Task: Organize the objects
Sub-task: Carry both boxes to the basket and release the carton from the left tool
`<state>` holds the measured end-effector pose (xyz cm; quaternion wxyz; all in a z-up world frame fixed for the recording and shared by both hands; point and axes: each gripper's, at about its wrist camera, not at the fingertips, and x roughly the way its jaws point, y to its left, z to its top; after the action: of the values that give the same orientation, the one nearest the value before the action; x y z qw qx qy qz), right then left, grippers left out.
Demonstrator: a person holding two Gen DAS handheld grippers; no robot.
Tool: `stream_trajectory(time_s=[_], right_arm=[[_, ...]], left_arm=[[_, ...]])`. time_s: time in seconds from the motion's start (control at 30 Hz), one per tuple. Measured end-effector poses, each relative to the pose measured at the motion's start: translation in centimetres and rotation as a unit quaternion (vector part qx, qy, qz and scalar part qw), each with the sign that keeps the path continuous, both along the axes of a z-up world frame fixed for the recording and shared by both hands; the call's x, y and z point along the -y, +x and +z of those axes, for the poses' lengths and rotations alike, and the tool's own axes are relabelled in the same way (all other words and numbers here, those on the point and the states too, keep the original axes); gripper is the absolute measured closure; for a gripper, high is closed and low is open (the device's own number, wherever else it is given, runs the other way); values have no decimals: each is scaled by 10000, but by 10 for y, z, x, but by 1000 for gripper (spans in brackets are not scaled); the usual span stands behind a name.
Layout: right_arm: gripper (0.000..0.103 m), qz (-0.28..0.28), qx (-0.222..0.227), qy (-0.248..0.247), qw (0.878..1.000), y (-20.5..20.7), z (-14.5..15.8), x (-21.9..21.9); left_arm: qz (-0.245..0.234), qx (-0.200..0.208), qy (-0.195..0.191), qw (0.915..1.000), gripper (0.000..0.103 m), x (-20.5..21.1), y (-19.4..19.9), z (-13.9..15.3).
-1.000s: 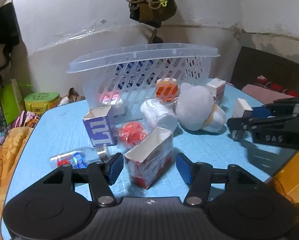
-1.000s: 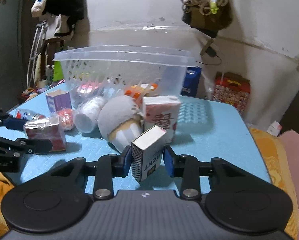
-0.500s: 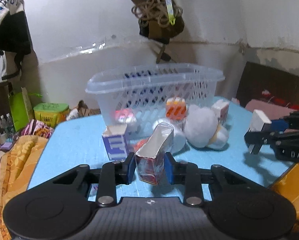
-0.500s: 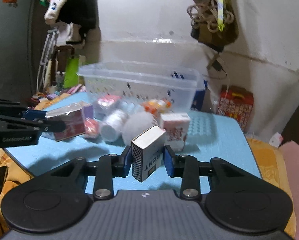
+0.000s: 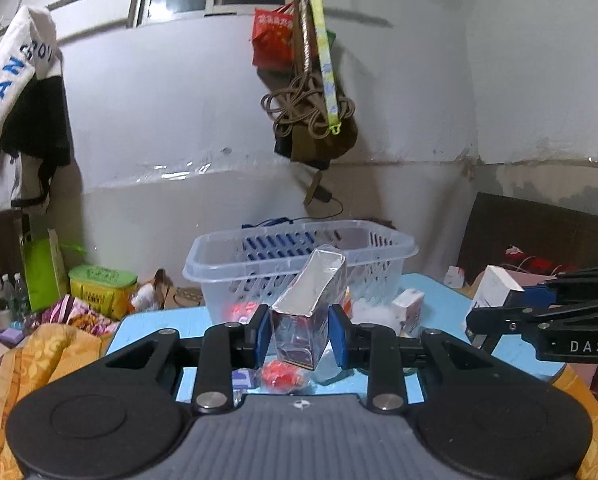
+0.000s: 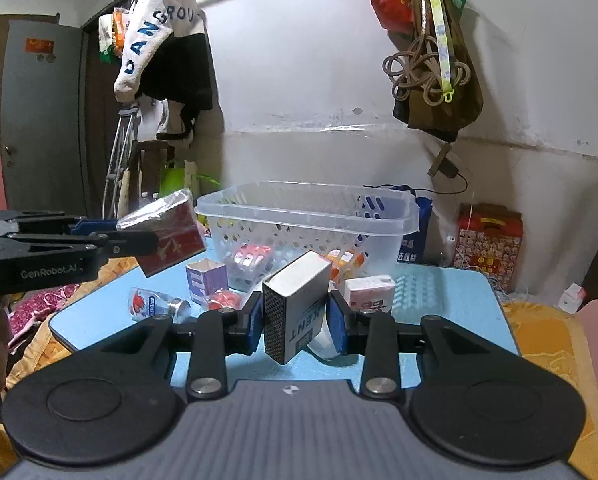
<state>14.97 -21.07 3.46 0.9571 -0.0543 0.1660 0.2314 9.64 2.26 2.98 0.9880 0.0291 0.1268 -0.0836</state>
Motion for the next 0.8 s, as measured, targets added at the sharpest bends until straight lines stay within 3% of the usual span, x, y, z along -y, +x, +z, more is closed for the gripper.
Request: stream_trajectory(time_s=[0.4, 0.5, 0.63, 0.8], right_arm=[[66, -5, -169, 281, 9995, 7, -1, 14], [66, 73, -141, 320, 9994, 16, 5, 11], [66, 207, -122, 759, 9968, 39, 26, 15], [66, -117, 66, 681, 9976, 96, 58, -2]], left_arm=[[-159, 68, -169, 9997, 68, -3, 1, 1], [-227, 93, -400, 9989, 68, -9, 6, 6], [-279, 43, -827, 9962, 68, -20, 24, 16], [-183, 242, -1228, 9920, 68, -27, 69, 50]])
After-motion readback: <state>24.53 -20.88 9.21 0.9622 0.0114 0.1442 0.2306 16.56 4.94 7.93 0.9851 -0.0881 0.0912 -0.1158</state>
